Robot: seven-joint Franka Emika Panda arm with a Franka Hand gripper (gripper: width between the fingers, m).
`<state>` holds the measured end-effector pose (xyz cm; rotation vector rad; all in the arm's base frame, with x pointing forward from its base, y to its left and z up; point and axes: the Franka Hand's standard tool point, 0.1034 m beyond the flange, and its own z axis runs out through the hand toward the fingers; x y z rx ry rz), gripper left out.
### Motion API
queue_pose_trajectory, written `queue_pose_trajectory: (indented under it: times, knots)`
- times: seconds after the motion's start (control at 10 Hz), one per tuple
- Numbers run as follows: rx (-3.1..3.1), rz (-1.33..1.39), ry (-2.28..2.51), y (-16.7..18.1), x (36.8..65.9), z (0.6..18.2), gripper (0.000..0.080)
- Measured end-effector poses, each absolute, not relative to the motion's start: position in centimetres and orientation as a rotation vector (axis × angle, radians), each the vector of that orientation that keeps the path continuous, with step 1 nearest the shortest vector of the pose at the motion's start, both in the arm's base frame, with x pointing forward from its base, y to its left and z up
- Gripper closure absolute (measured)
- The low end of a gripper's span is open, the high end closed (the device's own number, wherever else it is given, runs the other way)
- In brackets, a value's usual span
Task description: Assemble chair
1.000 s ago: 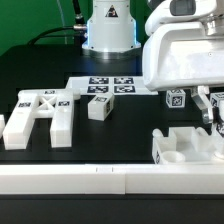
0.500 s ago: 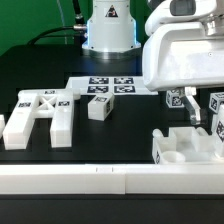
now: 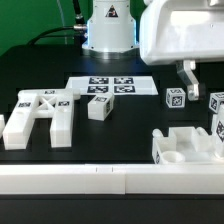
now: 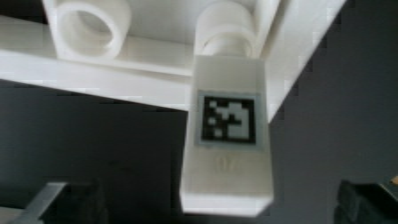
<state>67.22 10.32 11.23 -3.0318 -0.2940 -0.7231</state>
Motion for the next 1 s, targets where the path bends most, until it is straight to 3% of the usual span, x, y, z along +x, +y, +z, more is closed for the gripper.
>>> queue_pose_trajectory:
  times: [0.2,0.6,1.0]
  knots:
    - [-3.031,-0.726,-0.296,10.4,67.2,10.7,0.0150]
    - [-3.113,-0.275,-0.294,10.0,66.8,9.5,0.0150]
    - [-3.131,0.183,-0.286,10.1,67.5,9.6,0.0150]
